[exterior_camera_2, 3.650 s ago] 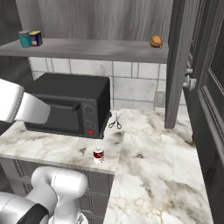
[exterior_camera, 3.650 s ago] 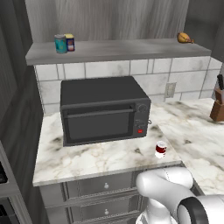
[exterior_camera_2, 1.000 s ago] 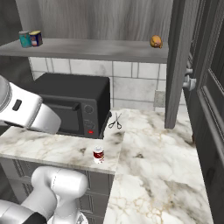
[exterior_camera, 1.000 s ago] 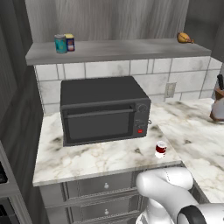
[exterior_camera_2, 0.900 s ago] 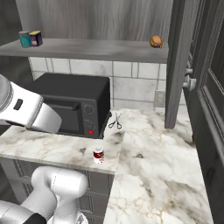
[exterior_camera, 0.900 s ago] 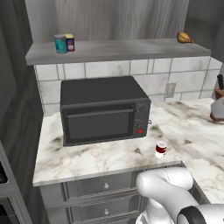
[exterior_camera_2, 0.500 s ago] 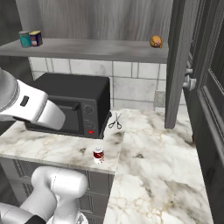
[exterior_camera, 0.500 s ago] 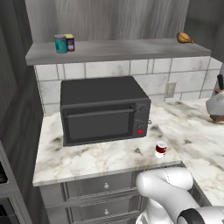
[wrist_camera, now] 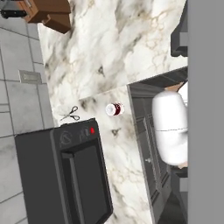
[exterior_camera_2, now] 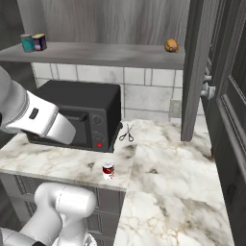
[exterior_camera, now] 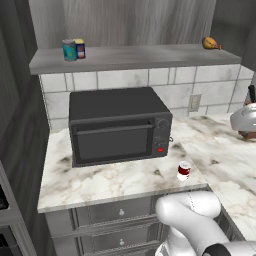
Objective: Pick the cans from the counter and place them in their designated side in the cabinet.
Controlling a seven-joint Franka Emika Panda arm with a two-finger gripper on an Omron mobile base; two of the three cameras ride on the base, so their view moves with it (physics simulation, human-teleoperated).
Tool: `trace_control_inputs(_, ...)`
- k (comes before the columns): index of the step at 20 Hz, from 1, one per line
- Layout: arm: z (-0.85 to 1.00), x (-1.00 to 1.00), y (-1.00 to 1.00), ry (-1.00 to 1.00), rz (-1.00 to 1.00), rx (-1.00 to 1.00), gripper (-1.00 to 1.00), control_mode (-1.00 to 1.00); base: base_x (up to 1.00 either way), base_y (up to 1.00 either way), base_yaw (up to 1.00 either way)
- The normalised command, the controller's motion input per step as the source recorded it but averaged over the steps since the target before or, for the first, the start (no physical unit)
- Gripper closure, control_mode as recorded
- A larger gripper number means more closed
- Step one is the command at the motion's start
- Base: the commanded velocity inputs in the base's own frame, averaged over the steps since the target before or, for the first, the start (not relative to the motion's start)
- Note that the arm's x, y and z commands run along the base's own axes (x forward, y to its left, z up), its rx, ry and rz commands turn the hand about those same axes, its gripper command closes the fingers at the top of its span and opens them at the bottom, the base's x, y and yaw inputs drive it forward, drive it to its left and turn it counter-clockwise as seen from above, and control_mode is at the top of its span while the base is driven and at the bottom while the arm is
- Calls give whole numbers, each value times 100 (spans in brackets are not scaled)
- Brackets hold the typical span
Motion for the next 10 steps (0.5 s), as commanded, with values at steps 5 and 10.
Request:
trace_control_inputs(5,-13,8,-1,0,-4,2,-100,-100,0,0,0)
trace_control_inputs(10,-12,9,0,0,-3,0,-100,-100,0,0,0)
